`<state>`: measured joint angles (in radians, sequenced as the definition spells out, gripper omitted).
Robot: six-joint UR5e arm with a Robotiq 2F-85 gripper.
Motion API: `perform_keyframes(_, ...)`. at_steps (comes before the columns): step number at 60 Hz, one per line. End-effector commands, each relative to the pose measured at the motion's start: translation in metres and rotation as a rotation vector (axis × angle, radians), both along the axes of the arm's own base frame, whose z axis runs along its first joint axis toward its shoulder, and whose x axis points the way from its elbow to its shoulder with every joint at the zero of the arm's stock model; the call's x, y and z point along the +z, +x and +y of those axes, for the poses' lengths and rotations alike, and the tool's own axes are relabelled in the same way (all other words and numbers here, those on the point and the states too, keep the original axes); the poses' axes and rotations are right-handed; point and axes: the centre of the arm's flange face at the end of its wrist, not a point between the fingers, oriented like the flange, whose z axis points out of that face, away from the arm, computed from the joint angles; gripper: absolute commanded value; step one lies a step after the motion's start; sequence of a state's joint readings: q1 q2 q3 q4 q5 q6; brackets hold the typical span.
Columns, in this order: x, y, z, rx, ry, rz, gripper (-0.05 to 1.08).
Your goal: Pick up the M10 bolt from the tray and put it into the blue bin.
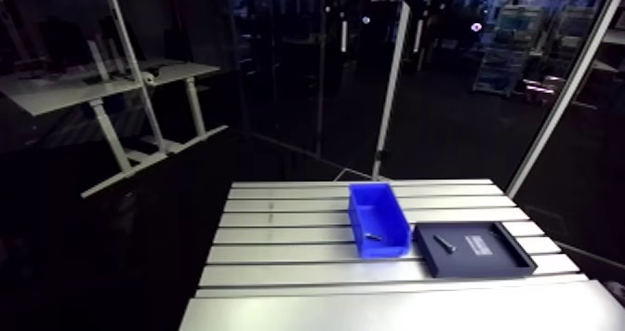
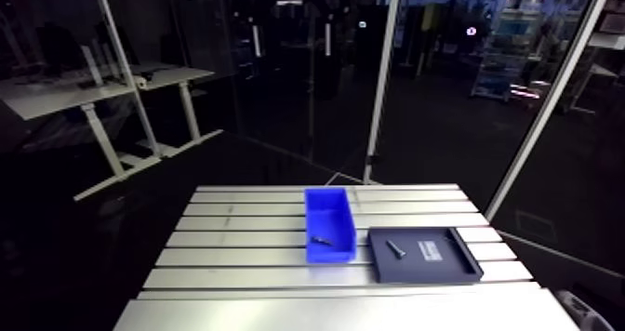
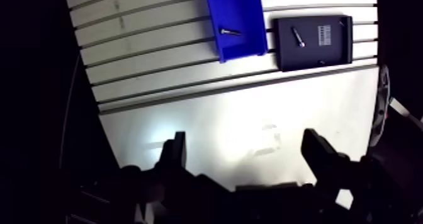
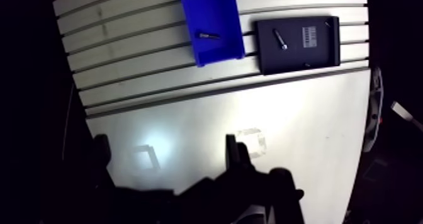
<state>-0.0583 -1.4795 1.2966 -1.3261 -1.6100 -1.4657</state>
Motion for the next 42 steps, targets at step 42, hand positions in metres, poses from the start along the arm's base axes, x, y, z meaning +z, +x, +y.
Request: perform_keyframes(42, 0.0042, -0.0208, -0.0016, -0.026, 0.0, 0.021, 0.01)
